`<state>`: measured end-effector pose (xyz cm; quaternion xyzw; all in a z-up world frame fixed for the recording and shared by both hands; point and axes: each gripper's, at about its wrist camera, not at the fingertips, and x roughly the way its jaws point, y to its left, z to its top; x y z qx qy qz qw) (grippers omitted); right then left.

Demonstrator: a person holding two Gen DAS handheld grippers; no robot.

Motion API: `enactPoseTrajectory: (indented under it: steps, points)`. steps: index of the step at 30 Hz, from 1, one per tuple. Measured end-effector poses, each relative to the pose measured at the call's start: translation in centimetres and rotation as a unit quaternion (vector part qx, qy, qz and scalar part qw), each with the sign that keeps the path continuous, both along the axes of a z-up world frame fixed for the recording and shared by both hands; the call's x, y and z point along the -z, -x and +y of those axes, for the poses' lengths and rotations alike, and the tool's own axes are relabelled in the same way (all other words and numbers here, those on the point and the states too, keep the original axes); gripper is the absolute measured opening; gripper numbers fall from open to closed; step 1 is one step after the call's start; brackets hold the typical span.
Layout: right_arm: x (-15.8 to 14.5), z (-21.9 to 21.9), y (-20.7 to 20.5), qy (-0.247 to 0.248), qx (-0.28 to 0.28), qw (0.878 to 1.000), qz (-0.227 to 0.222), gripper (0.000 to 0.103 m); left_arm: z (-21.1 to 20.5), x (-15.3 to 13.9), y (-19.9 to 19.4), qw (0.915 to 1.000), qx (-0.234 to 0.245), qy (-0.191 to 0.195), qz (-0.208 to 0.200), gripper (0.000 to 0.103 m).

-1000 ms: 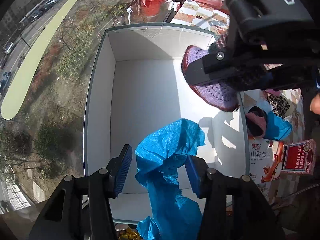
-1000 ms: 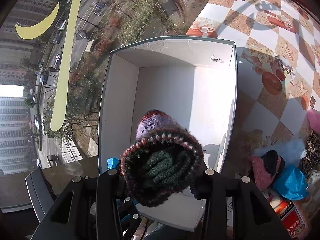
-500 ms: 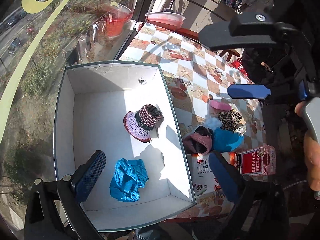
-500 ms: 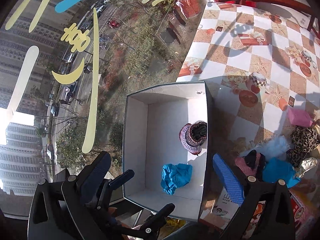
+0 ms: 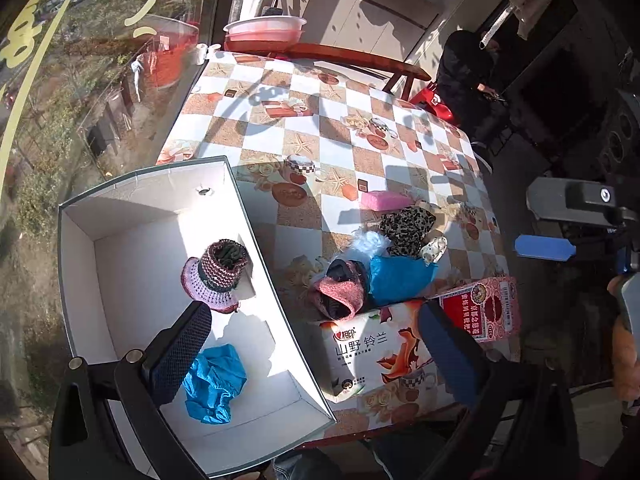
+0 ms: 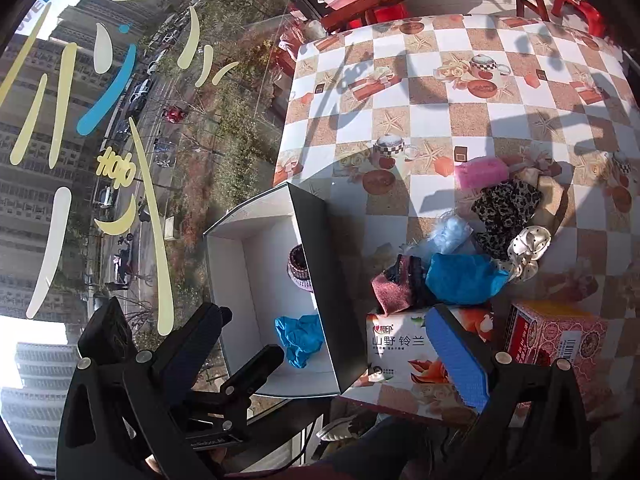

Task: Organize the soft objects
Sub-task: 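Move both grippers back from the box to the pile of soft items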

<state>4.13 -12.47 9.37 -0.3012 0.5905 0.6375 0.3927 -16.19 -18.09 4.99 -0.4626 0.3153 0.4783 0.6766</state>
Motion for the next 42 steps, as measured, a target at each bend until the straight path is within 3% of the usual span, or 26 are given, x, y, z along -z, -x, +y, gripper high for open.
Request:
enactPoseTrajectory:
  steps: [11, 20, 24, 30, 37, 42]
  points:
    - [0.9, -2.1, -12.9, 0.033, 0.11, 0.993, -0.031, 0.103, 1.5, -1.0, -5.1, 0.999, 0.032, 0.014, 0.029, 0.103]
    - [1.5, -2.1, -20.8, 0.054, 0.148, 0.984, -0.082, 0.103, 3.3, -0.9, -9.0, 0.9987, 0.04, 0.016, 0.026, 0.103]
    - [3.9, -1.8, -23.1, 0.086, 0.147, 0.98, -0.105, 0.103, 4.7, -0.2, -10.4, 0.9977, 0.045, 0.024, 0.043, 0.103]
    - [9.1, -0.2, -23.4, 0.138, 0.118, 0.977, -0.108, 0.103, 7.9, 2.1, -12.4, 0.9955, 0.051, 0.049, 0.063, 0.103]
    - [13.8, 5.3, -20.4, 0.146, 0.051, 0.982, -0.109, 0.103, 13.2, 6.4, -14.2, 0.9909, 0.018, 0.101, 0.088, 0.103]
    - [18.0, 9.8, -17.8, 0.142, -0.009, 0.977, -0.158, 0.103, 15.3, 9.1, -15.2, 0.9855, 0.008, 0.133, 0.106, 0.103]
